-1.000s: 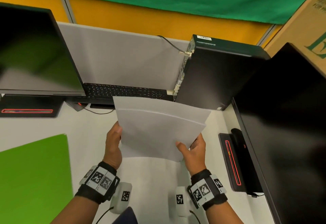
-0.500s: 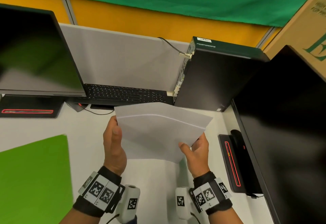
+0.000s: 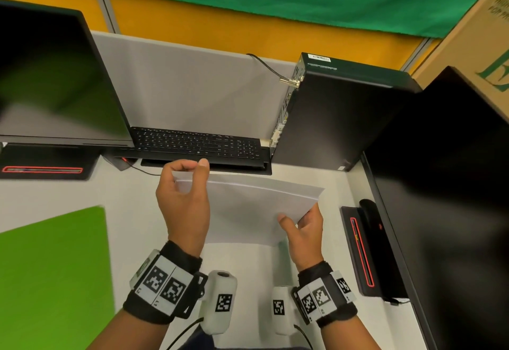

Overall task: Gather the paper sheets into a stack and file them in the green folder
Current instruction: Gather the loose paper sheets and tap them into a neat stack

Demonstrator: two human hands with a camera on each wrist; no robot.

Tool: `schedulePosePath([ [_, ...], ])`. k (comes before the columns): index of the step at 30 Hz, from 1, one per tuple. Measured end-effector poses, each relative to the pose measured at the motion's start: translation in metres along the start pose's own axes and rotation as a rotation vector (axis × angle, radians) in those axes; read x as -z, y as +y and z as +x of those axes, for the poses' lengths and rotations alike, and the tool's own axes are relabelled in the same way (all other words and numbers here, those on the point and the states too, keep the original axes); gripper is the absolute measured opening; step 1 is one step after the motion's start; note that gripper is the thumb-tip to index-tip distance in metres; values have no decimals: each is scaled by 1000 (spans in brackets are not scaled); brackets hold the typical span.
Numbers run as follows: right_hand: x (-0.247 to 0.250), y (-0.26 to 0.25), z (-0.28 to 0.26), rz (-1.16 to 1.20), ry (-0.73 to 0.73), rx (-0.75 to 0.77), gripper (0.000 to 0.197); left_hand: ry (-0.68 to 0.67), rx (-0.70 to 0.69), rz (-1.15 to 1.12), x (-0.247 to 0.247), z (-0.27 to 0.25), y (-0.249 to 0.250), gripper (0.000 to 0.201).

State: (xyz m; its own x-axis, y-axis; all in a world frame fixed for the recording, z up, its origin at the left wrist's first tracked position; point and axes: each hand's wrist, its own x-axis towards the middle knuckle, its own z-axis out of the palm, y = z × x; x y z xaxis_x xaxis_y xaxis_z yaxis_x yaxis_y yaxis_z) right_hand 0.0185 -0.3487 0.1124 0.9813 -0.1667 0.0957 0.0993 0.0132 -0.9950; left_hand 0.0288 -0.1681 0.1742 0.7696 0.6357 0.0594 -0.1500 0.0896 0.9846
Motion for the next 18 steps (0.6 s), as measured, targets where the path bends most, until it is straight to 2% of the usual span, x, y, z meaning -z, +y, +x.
schedulePosePath([
  [5,-1,-8,-2,83,-26,24,37,-41,42,15,8,-4,-18,9],
  [9,-5,-27,3,93,55,99,42,-75,20,-7,10,-3,-18,21],
  [12,-6,-39,11,102,130,27,40,-105,7,-28,11,-1,-20,25],
  [15,-8,-41,15,85,127,-51,22,-129,-12,-21,12,-1,-21,26],
  [18,-8,-37,15,82,132,-70,19,-149,-12,-34,11,-1,-18,26],
])
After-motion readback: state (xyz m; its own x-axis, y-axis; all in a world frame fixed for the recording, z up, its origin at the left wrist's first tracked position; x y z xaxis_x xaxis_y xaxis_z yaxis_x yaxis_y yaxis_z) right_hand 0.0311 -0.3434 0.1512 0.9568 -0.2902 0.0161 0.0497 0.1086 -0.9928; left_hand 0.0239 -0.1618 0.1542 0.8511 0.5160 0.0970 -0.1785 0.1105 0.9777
